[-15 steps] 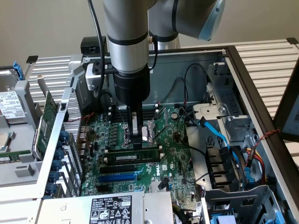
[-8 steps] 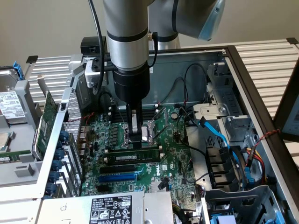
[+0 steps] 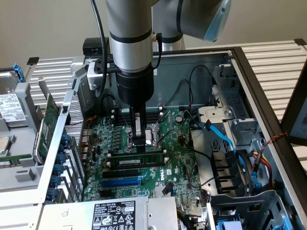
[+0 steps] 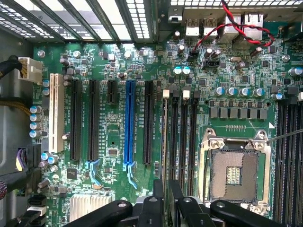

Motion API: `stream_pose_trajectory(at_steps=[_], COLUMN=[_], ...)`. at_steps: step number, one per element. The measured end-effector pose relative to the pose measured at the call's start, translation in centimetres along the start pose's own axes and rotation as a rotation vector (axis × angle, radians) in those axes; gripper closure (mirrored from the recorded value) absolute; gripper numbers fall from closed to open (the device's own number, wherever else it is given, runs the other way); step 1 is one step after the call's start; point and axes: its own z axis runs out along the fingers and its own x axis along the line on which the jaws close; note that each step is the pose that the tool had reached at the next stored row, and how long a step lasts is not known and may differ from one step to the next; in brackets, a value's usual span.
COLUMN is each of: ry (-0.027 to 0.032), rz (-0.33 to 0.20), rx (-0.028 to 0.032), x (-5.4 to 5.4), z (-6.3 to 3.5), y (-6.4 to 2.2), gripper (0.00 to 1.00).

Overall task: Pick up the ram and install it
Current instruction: 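Press down the ram until it locks into place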

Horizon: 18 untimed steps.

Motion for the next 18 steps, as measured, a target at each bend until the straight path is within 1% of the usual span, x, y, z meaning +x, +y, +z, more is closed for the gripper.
stream_pose_trajectory(at_steps=[1,3,4,5,7,9,10,11,12,14,18], ry=[0.0,-0.0016,-0.0023,-0.0028,-0.0033,-0.0062,-0.0077,-0.0098,-0.0111,-0.0112,-0.0104], rz=[0.0,-0.002,-0.002,-0.002,-0.002,-0.002,-0.002,-0.002,-0.002,-0.003,-0.003], rx=[-0.0063,-0.0244,-0.03,-0.0315,-0.0314,-0.0313,-0.0313,-0.0313,-0.0315,-0.0325,-0.0367], x=[0.0,0.0,0.01,0.01,0.0,0.0,0.0,0.0,0.0,0.0,-0.02], z=[0.0,0.0,-0.01,-0.01,0.0,0.03,0.04,0.06,0.08,0.17,0.46], y=[0.0,0.01,0.02,0.02,0.02,0.01,0.01,0.02,0.02,0.05,0.1], gripper=[0.8,0.8,0.8,0.8,0.8,0.8,0.82,0.82,0.89,0.9,0.9])
